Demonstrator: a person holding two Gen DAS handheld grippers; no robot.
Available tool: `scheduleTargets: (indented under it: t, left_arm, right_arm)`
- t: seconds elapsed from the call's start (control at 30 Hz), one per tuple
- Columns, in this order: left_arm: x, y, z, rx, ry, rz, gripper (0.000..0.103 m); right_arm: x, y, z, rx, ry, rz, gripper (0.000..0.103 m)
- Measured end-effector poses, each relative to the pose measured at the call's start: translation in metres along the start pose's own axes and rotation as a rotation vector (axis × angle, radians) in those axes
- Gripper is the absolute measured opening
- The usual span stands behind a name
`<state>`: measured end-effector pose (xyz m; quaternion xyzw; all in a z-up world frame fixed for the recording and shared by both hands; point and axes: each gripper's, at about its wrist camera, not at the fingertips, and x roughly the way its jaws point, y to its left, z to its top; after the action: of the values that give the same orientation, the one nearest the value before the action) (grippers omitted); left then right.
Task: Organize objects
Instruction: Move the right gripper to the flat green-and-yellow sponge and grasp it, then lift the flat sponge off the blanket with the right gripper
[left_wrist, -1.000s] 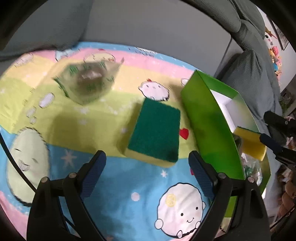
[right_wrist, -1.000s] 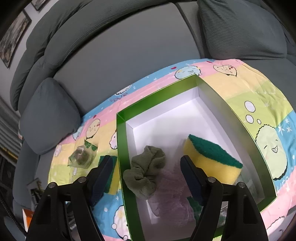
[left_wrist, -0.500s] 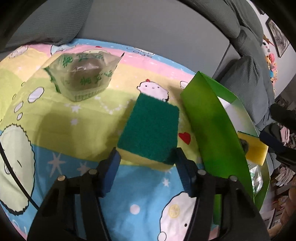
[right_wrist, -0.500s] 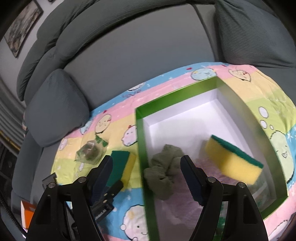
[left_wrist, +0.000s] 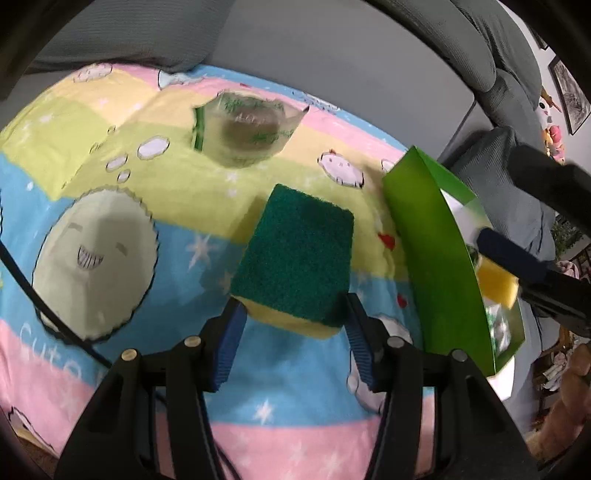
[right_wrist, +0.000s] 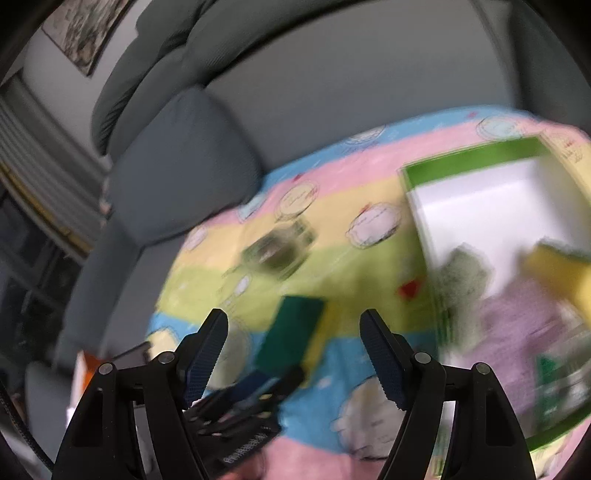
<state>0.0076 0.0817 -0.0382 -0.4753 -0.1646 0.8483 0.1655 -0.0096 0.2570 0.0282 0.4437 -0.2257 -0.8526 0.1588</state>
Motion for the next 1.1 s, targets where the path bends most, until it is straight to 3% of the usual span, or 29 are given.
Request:
scheduleTargets:
  t: [0.1, 0.17, 0.3, 0.37, 0.73, 0.87, 0.93, 1.1]
  left_arm:
    - [0.000, 0.007, -0.009, -0.021, 0.034, -0.031, 0.055]
    - [0.001, 0.011, -0.012, -0.031, 0.045, -0.036, 0.057]
    - [-0.003, 0.017, -0.016, -0.047, 0.059, -0.086, 0.061]
    - [-0.006, 0.019, -0.015, -0.063, 0.069, -0.099, 0.062]
    - [-0.029, 0.036, -0.003, -0.123, 0.047, -0.188, 0.069]
    - [-0.028, 0.043, 0.000, -0.118, 0.024, -0.169, 0.067]
    - [-0.022, 0.046, 0.001, -0.126, 0.038, -0.181, 0.062]
    - [-0.012, 0.049, 0.000, -0.126, 0.053, -0.172, 0.039]
  right_arm:
    - [0.029, 0.010, -0.011, 0.002, 0.098, 0.021, 0.073]
    - [0.050, 0.012, -0.018, 0.003, 0.154, -0.022, 0.061]
    - [0.071, 0.000, -0.024, 0.041, 0.206, -0.097, 0.049]
    - [0.080, -0.003, -0.028, 0.043, 0.228, -0.119, 0.037]
    - [0.089, -0.016, -0.026, 0.064, 0.250, -0.161, 0.036]
    - [0.090, -0.017, -0.026, 0.073, 0.263, -0.157, 0.036]
    - [0.089, -0.017, -0.026, 0.073, 0.265, -0.150, 0.036]
    - [0.091, -0.014, -0.027, 0.072, 0.275, -0.150, 0.036]
